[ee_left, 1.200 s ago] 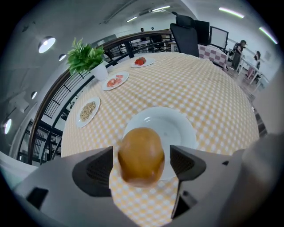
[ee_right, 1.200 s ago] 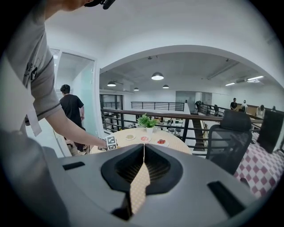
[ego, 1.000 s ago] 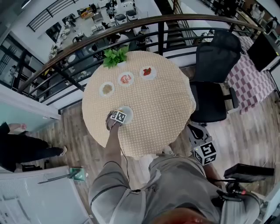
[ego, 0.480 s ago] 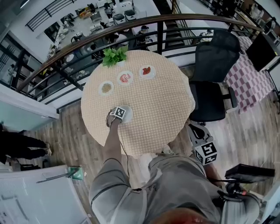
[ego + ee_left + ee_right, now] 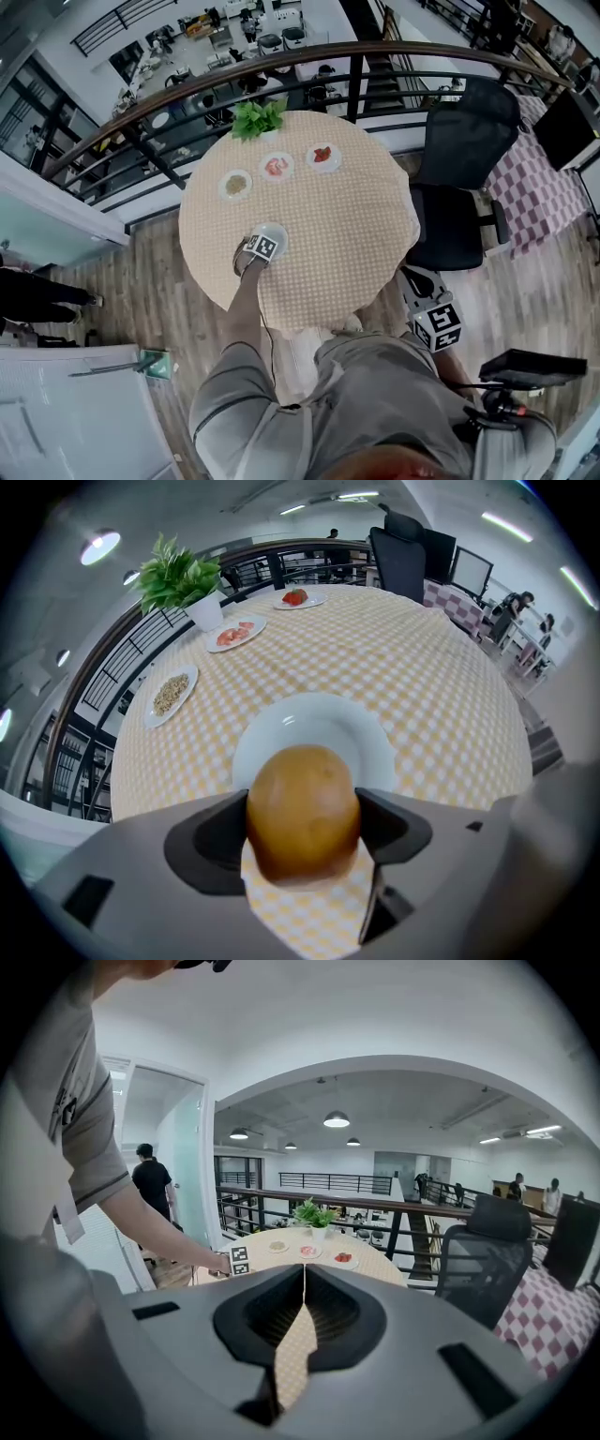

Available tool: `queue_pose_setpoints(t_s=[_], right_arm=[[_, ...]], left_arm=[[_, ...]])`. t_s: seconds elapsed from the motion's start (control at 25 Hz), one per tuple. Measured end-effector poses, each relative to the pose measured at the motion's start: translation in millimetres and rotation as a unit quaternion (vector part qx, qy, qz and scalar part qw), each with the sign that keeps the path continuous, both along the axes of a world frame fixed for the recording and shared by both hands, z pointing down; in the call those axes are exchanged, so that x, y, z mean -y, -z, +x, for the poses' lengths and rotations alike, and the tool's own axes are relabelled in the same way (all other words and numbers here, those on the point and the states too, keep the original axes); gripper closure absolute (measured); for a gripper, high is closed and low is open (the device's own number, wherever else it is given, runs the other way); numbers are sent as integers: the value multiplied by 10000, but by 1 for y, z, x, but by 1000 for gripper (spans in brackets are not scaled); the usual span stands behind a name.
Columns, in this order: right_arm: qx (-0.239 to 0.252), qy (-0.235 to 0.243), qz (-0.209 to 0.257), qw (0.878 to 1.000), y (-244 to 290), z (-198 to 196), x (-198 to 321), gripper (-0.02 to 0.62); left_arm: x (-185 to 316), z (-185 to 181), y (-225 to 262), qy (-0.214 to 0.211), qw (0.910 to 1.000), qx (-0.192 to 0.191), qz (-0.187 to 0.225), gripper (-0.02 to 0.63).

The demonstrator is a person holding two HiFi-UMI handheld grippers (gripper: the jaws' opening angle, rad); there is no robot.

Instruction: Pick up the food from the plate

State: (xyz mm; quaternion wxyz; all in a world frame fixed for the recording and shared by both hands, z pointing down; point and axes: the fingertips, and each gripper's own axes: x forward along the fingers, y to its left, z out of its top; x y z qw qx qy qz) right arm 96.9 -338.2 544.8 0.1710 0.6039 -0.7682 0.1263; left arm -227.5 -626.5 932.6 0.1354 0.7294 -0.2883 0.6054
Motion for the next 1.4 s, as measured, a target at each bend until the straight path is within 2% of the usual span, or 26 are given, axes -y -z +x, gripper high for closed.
queue_pose_setpoints(t_s=[0.2, 0.4, 0.52, 0.68, 0.76, 0.88, 0.96, 1.12, 1.24, 1.4], right_arm=[[84, 294, 29, 9995, -3, -19, 3, 580], [192, 771, -65, 9968, -10, -39, 10, 580], [305, 1192, -91, 9924, -14, -63, 12, 580], [412, 1728, -154, 9840, -18, -91, 15, 580], [422, 1962, -176, 9795, -21, -101, 16, 580], [400, 2346, -144, 9712, -25, -118, 17, 580], [391, 2549, -126, 9661, -28, -128, 20, 580], [436, 2807, -103, 9587, -28, -145, 32, 580], [376, 2981, 34, 9538, -21, -153, 45, 580], [219, 3068, 243, 9512, -12, -154, 61, 580]], left_arm=[[-19, -10, 7, -33, 10000, 18, 70, 241], [-34, -16, 29, 177, 9994, -256, 117, 241], [-52, -18, 37, 195, 9989, -418, 19, 241], [-70, -22, 47, 91, 9994, -320, -15, 241], [-75, -22, 59, 170, 9991, -399, 5, 241], [-78, -21, 83, 378, 9968, -660, 229, 241], [-74, -21, 107, 448, 9944, -808, 517, 242], [-78, -13, 160, 740, 9816, -1463, 975, 242], [-81, -5, 192, 881, 9654, -2038, 1365, 242], [-102, 10, 255, 867, 9416, -2526, 2050, 242]])
